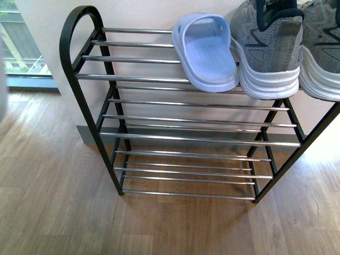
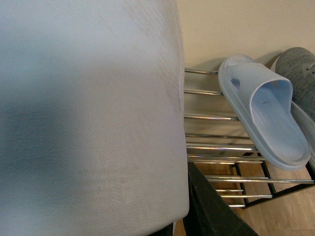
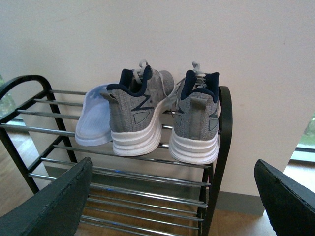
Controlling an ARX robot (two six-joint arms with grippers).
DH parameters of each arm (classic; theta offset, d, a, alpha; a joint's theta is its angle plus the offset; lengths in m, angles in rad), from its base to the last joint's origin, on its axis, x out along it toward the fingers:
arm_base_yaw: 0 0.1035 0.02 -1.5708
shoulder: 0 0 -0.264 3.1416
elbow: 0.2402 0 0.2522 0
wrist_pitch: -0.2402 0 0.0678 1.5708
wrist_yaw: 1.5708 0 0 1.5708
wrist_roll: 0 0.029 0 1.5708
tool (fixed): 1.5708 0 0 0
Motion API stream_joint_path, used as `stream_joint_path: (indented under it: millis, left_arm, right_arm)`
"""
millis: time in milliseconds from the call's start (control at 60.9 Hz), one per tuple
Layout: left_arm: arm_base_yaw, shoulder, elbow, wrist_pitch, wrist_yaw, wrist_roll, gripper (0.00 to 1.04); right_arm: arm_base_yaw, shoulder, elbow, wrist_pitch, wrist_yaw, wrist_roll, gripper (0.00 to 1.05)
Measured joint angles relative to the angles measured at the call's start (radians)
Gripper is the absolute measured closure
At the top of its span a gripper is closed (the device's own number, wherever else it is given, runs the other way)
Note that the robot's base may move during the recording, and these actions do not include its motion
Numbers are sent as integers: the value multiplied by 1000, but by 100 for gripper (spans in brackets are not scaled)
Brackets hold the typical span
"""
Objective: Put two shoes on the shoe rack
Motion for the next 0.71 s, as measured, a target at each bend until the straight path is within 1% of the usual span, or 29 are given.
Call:
stream_joint_path:
  millis: [115,263,476,558,706]
  left_arm:
    - [-54,193,171,-39,-34,-34,103]
    - [-97,452,431,-112,-38,-73,103]
    - [-104,676,650,-178,-8,-128,103]
    - [-108,801,752,-207,3,-140,103]
    - [-117,909,858,-234,21,-139,103]
  right_arm:
    - [0,0,0,0,0,0,9]
    - [0,0,0,0,0,0,9]
    - [0,0,0,0,0,0,9]
    - [0,0,0,0,0,0,9]
    - [0,0,0,0,0,0,9]
